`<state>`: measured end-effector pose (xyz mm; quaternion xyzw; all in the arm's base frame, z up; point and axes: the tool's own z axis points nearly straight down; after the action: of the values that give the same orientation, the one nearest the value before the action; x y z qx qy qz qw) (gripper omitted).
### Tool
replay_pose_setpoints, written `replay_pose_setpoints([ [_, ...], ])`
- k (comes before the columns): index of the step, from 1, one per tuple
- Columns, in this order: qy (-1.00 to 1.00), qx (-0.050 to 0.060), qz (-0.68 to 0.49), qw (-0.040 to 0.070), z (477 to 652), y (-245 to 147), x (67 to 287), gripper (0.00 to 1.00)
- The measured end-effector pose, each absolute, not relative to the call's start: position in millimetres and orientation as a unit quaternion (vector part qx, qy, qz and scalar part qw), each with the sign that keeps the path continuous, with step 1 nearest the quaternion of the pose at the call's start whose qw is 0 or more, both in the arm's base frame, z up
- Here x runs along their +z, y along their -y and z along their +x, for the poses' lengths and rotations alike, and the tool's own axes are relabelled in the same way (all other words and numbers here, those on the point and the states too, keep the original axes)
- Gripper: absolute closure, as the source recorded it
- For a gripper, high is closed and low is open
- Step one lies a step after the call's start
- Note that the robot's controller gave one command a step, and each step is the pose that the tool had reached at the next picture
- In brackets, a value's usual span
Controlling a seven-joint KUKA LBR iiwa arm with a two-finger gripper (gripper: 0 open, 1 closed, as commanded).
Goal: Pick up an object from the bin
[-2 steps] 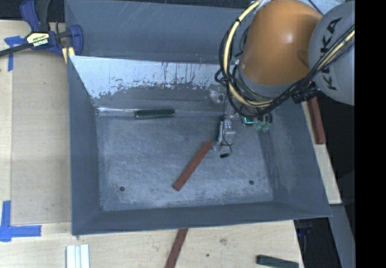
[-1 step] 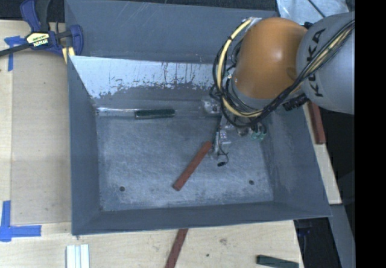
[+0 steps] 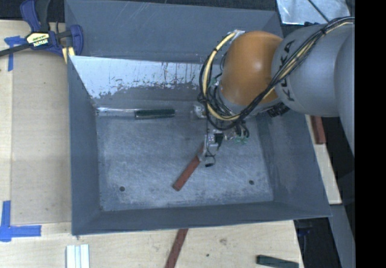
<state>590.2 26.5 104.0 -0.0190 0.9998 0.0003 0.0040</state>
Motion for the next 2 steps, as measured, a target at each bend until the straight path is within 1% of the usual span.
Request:
replay_pose_setpoints([
  [1, -0.997, 0.000, -0.076, 0.000, 579.1, -29, 76, 0.00],
  [2, -0.962, 0.000, -0.272, 0.001, 571.7, -17, 73, 1.00],
])
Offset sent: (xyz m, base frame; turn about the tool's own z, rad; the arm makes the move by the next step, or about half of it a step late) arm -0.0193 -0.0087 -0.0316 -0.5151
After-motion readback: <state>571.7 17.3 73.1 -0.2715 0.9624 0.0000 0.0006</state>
